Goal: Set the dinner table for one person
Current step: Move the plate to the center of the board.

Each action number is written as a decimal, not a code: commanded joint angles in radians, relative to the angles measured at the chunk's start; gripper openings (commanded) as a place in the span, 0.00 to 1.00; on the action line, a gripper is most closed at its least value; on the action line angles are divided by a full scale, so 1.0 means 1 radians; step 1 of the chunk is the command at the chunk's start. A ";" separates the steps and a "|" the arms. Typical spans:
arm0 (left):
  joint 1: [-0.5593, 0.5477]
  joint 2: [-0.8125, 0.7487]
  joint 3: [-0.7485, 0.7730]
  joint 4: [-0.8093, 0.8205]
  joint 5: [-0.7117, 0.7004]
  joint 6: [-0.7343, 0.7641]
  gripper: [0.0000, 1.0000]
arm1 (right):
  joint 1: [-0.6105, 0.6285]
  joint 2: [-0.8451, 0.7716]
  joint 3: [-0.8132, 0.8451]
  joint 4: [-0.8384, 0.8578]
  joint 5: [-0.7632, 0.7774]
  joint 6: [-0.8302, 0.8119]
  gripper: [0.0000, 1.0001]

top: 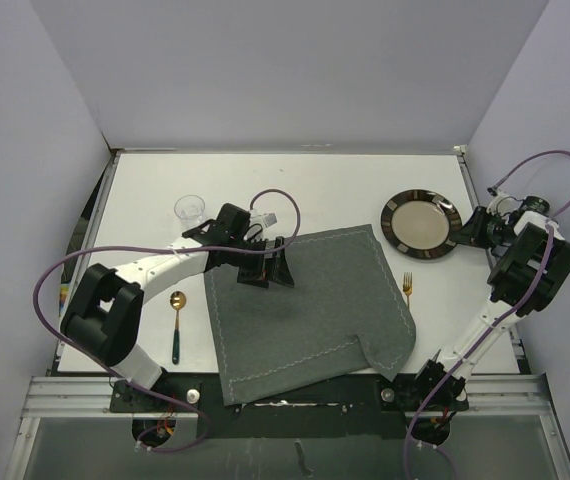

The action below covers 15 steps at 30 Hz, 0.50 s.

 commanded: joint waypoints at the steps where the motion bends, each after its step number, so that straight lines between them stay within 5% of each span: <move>1: 0.006 0.025 0.050 0.016 0.035 0.027 0.98 | -0.049 0.038 0.027 0.042 0.116 -0.072 0.07; 15: 0.008 0.013 0.037 0.027 0.040 0.027 0.98 | -0.056 0.029 0.045 0.045 0.152 -0.051 0.43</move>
